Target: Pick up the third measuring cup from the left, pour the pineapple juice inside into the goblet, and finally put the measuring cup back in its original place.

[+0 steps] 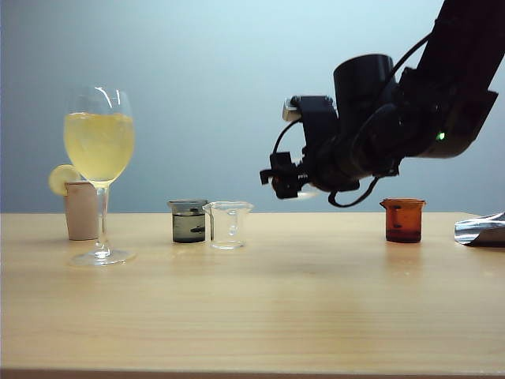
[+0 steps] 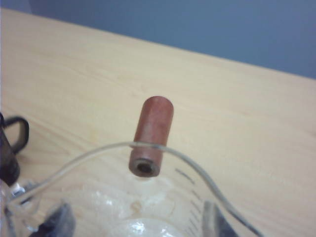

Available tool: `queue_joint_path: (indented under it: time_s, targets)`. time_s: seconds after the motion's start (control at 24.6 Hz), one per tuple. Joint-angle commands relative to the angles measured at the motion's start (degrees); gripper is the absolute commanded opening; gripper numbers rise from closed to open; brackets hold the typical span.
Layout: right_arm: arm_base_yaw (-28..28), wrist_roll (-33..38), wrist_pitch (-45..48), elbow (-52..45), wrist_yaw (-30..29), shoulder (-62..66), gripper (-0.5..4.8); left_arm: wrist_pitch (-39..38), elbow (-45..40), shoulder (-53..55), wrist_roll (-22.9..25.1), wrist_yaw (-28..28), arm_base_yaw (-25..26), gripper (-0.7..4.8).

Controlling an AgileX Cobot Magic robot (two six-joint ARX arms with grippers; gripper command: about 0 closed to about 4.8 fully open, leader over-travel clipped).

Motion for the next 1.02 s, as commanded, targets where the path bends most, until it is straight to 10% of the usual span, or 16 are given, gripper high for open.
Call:
queue_joint_path:
  time_s: [0.04, 1.02]
  targets:
    - [-0.02, 0.24, 1.99, 0.2, 0.46, 1.36, -0.01, 0.57, 0.28, -0.09, 0.15, 0.22, 0.09, -0.05]
    - [-3.63, 1.25, 6.1, 0.35, -4.02, 8.96, -0.01, 0.5, 0.28, -0.09, -0.07, 0.66, 0.09, -0.05]
